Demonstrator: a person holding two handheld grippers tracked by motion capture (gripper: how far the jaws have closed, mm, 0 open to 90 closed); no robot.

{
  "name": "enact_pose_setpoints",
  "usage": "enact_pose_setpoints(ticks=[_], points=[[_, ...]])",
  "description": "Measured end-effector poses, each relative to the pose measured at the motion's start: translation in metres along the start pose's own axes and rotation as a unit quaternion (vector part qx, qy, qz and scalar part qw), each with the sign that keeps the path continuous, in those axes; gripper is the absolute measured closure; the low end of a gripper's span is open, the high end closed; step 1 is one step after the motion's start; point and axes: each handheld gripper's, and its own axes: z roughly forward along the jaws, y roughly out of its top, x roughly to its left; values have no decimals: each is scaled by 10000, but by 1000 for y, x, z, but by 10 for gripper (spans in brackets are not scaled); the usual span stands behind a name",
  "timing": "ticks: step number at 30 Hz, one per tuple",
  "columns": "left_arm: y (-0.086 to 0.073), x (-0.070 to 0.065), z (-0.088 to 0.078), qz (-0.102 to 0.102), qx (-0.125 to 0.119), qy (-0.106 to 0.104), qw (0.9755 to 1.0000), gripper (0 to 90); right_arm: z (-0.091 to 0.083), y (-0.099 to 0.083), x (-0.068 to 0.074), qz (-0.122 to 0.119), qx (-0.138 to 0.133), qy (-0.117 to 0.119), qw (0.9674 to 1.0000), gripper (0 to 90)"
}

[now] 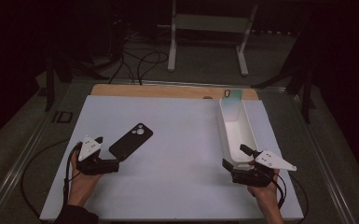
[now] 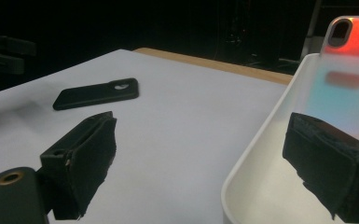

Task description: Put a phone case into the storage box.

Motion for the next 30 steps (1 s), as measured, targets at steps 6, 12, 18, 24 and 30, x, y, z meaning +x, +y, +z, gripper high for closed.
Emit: enact_pose_setpoints(ticks=[6,12,18,24,30], points=[[10,9,14,61,237,-128,9996,12,0,0,-1,47,22,33,10000,95],[15,19,28,87,614,-249,9978,6,0,1,-1,57,30,10,10000,93],[15,26,39,69,828,-255,9962,2,-1,2,0,-7,9,-45,10000,93],[14,28,45,75,926,-257,9953,2,-1,2,0,-34,15,-74,10000,93],[12,30,66,212,1332,-313,9904,2,-1,3,1,-99,12,-122,9999,93]])
